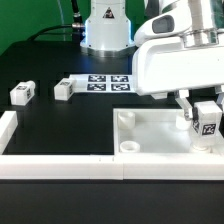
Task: Assemble square table
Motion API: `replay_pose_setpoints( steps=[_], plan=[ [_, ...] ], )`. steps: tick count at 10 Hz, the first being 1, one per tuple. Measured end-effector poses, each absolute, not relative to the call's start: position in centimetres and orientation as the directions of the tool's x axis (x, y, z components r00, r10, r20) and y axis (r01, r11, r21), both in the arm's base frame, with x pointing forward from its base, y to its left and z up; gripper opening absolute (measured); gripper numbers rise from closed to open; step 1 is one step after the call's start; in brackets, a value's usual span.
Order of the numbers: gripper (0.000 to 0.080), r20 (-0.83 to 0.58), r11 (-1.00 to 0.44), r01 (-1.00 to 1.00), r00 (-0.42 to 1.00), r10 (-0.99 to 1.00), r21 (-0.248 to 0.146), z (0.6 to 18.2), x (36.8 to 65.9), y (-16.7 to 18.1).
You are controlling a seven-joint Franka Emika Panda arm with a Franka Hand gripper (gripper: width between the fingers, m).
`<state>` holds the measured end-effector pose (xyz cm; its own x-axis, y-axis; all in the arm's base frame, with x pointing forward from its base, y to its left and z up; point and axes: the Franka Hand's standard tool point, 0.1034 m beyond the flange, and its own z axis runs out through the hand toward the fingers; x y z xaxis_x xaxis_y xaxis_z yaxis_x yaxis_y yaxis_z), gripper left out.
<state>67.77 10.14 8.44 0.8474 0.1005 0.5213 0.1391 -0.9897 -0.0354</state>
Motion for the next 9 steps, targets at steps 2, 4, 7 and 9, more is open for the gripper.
replay_pose_setpoints(
  steps=[2, 4, 7, 9],
  plan=[
    [0.0291, 0.559, -0.990, 0.138, 0.823, 0.100, -0.026, 8.44, 67.63, 10.20],
    [0.0291, 0.590, -0.991, 0.136, 0.802, 0.098, -0.020, 8.44, 67.51, 10.22],
    [0.0291, 0.619, -0.992, 0.129, 0.780, 0.094, -0.012, 8.45, 67.17, 9.93],
    [0.0291, 0.619, -0.991, 0.130, 0.780, 0.094, -0.012, 8.46, 67.18, 9.95]
  ],
)
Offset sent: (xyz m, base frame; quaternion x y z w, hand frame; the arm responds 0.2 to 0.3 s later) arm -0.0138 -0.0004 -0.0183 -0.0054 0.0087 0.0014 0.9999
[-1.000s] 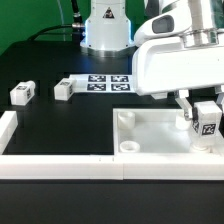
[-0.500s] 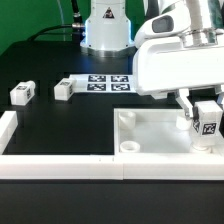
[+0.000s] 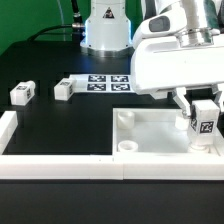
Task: Assemble square table
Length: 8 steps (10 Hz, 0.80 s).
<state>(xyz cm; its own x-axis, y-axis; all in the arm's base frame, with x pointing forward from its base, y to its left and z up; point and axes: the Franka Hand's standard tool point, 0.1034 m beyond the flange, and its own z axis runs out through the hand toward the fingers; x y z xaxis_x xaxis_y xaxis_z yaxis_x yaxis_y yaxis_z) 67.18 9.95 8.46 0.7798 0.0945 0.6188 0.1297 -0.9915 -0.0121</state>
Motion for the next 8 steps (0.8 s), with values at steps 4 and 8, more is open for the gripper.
replay_pose_setpoints(
  steps=[4, 8],
  plan=[
    [0.0291, 0.651, -0.993, 0.120, 0.754, 0.085, -0.009, 8.38, 67.10, 10.17],
    [0.0291, 0.637, -0.993, 0.120, 0.766, 0.084, -0.014, 8.42, 67.39, 10.32]
  ],
)
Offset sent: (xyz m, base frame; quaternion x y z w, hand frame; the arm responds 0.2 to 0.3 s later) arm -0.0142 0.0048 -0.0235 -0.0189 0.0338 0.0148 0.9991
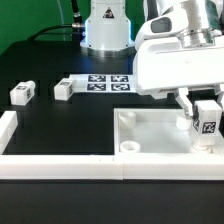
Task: Assemble square table
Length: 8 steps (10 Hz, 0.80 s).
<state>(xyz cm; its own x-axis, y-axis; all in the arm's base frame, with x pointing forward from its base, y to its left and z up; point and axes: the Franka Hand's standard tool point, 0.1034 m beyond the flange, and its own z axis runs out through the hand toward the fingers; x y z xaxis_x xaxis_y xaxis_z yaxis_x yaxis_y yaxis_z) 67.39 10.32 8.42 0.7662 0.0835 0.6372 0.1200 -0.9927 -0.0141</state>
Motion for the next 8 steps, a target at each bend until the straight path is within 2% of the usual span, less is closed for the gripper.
replay_pose_setpoints(
  steps=[3, 4, 5, 6, 8],
  plan=[
    [0.0299, 0.626, -0.992, 0.121, 0.775, 0.084, -0.016, 8.25, 67.33, 10.33],
    [0.0500, 0.626, -0.992, 0.121, 0.775, 0.084, -0.016, 8.25, 67.33, 10.32],
    [0.0500, 0.626, -0.992, 0.121, 0.775, 0.084, -0.016, 8.23, 67.32, 10.32],
    [0.0620, 0.626, -0.992, 0.121, 0.775, 0.084, -0.016, 8.22, 67.32, 10.32],
    [0.0647, 0.626, -0.992, 0.121, 0.775, 0.085, -0.016, 8.21, 67.32, 10.32]
  ],
)
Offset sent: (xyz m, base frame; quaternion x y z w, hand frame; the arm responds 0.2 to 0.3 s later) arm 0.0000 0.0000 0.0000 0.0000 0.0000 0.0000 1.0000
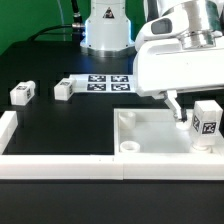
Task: Assemble square table
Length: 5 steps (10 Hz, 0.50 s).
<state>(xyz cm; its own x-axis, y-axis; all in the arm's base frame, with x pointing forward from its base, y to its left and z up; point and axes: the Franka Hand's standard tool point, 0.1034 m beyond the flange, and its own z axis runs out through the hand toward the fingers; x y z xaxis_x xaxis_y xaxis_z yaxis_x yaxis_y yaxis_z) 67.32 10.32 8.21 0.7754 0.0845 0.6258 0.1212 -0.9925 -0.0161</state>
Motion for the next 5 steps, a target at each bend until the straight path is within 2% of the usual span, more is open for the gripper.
replay_pose_setpoints(
  steps=[2, 5],
  plan=[
    [0.0648, 0.622, -0.992, 0.122, 0.779, 0.084, -0.018, 8.7, 67.4, 10.3],
    [0.0648, 0.621, -0.992, 0.125, 0.780, 0.084, -0.022, 10.8, 67.9, 10.2]
  ],
)
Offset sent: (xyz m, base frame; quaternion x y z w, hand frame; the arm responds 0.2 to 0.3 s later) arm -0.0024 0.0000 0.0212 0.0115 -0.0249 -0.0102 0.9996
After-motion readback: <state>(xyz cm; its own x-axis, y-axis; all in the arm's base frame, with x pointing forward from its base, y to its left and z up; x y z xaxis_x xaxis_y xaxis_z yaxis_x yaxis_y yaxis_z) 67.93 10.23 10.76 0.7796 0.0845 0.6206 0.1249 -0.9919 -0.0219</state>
